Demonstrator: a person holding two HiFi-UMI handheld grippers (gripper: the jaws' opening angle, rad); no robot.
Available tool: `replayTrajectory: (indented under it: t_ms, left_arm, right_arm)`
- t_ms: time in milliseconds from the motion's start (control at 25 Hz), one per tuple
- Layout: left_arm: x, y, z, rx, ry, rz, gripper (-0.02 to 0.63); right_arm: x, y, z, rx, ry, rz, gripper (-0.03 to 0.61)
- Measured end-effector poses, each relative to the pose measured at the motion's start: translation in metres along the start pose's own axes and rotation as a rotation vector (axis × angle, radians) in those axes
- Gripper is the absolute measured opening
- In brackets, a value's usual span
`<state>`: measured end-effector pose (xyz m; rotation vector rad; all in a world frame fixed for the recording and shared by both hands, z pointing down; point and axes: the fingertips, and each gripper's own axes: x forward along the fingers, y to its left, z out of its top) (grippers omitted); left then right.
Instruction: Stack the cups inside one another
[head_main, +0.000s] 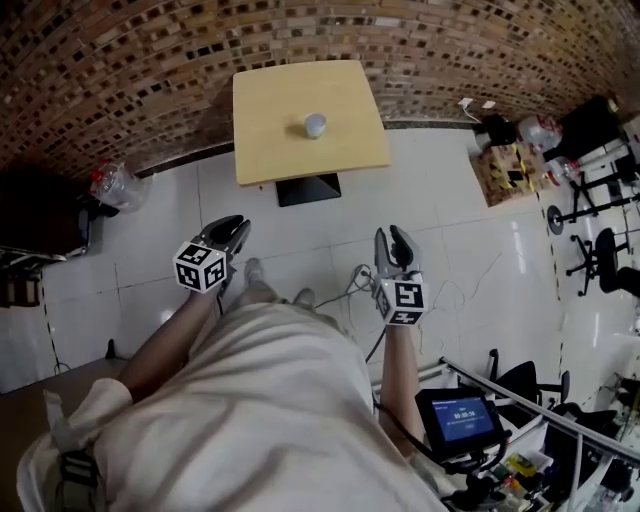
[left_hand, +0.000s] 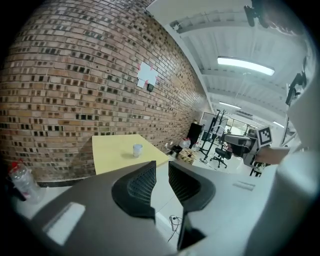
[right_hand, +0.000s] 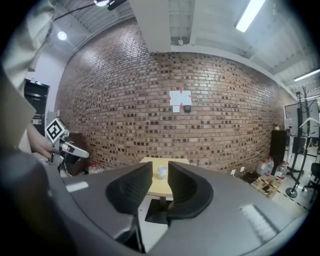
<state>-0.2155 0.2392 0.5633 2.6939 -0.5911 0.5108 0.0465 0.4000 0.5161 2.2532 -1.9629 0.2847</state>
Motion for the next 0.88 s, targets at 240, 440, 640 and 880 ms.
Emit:
replayTrajectory:
  t_ms: [240, 440, 640, 880]
  left_arm:
    - [0.014, -0.012, 0.013, 0.022, -0.019, -0.027, 0.097]
    - [0.021, -0.016, 0.017, 0.029, -0.024, -0.038, 0.095]
    - [0.023, -0.019, 0.005, 0.022, 0.002, -0.043, 0.095]
    - [0.025, -0.027, -0.055, 0.017, 0.125, -0.027, 0.086]
  right_arm:
    - [-0.003, 0.009, 0.006, -0.041, -0.024, 0.023, 0.051]
    - [-0.003, 0.013, 0.005, -0.052, -0.019, 0.034, 0.038]
    - [-0.006, 0.011, -0.008, -0.047, 0.009, 0.038, 0.034]
    - [-0.025, 0.014, -0.058, -0.007, 0.117, 0.054, 0.020]
